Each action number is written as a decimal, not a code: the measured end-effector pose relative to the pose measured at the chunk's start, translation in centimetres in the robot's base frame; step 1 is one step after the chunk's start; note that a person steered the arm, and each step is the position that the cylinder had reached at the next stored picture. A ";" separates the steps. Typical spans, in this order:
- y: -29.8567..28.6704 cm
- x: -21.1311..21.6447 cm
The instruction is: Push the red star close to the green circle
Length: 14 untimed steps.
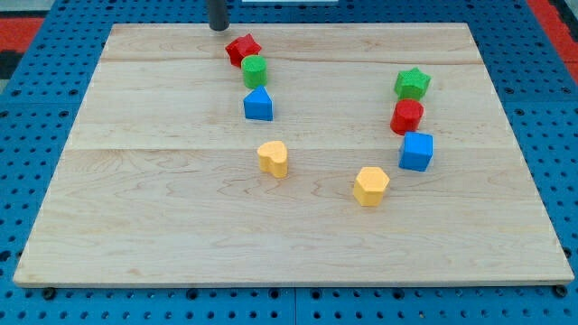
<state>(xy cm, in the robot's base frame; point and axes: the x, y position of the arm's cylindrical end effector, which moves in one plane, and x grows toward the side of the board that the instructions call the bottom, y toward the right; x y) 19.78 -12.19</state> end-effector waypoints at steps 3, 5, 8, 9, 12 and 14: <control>4.8 8.2; -0.4 8.4; 6.3 1.8; 9.1 4.1; 8.7 8.7; 8.9 9.7</control>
<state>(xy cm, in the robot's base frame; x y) 29.53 -3.28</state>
